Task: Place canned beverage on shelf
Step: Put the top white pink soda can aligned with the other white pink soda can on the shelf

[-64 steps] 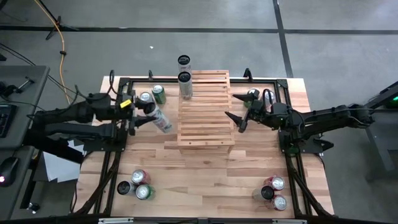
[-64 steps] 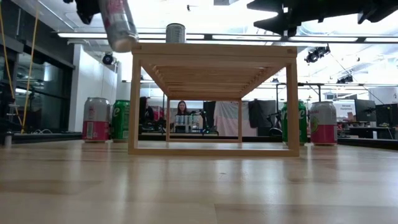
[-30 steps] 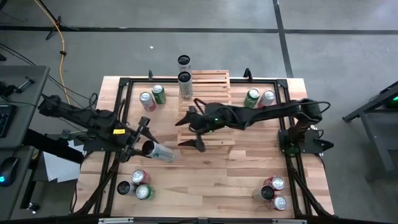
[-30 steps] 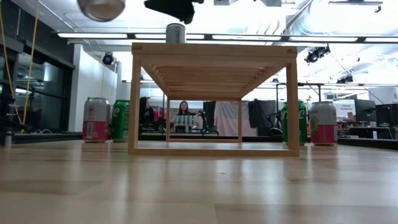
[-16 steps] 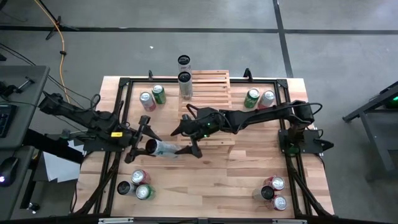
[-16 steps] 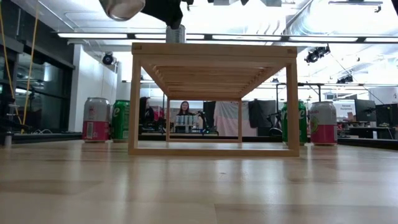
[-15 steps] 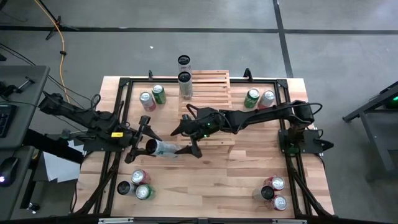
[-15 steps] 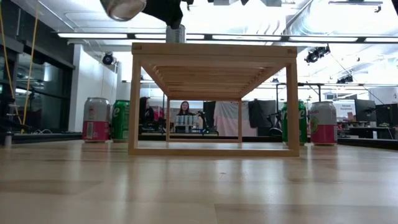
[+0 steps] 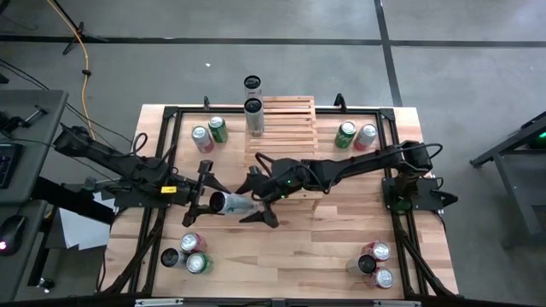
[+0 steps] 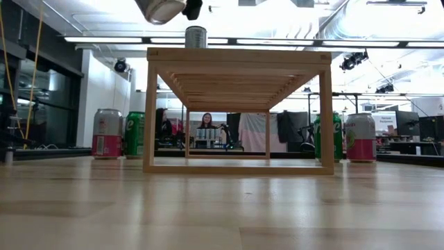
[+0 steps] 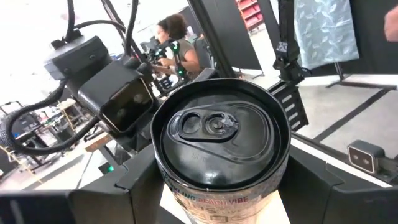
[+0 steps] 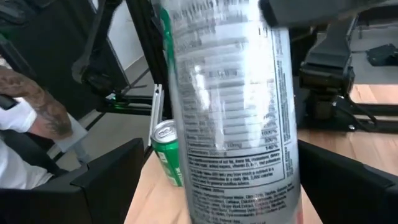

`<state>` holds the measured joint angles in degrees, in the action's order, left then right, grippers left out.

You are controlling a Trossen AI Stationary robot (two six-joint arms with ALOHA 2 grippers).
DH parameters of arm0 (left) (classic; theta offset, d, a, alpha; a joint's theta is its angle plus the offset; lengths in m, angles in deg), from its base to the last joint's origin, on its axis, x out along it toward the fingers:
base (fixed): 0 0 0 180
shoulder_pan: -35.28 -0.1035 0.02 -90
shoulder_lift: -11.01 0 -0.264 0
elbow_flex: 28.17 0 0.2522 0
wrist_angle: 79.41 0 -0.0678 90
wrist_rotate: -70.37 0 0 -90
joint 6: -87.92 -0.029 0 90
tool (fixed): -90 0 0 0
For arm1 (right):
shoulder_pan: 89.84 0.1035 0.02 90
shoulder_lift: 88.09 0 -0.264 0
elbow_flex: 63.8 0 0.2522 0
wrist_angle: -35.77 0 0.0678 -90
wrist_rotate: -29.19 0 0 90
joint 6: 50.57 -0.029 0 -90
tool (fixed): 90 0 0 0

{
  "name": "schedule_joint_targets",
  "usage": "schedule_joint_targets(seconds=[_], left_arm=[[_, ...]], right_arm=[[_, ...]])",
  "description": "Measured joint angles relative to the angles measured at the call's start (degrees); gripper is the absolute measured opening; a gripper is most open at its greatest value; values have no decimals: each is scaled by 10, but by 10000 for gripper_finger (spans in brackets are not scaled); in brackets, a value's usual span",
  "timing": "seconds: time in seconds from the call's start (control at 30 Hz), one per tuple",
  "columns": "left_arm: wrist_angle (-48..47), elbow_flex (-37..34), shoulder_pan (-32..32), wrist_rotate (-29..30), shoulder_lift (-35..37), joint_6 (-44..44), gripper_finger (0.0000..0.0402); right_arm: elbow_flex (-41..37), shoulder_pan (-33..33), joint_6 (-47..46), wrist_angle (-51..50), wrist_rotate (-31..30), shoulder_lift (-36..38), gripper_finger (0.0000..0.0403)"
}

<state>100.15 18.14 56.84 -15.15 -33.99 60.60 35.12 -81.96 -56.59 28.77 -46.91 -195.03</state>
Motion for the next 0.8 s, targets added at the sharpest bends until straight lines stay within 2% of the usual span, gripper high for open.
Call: schedule_joint_targets(seconds=[0.33,0.47,0.63,0.8], left_arm=[[21,0,0,10,-17,-11,238],[20,0,0,10,-17,-9,238],[21,0,0,14,-17,-7,238],[17,0,0,19,-17,4,251]], right_arm=[[0,2,10,-5,-8,0,378],[0,1,16,-14,-8,0,337],[0,1,22,-15,-11,0,238],[0,-2,24,-30,-9,2,232]])
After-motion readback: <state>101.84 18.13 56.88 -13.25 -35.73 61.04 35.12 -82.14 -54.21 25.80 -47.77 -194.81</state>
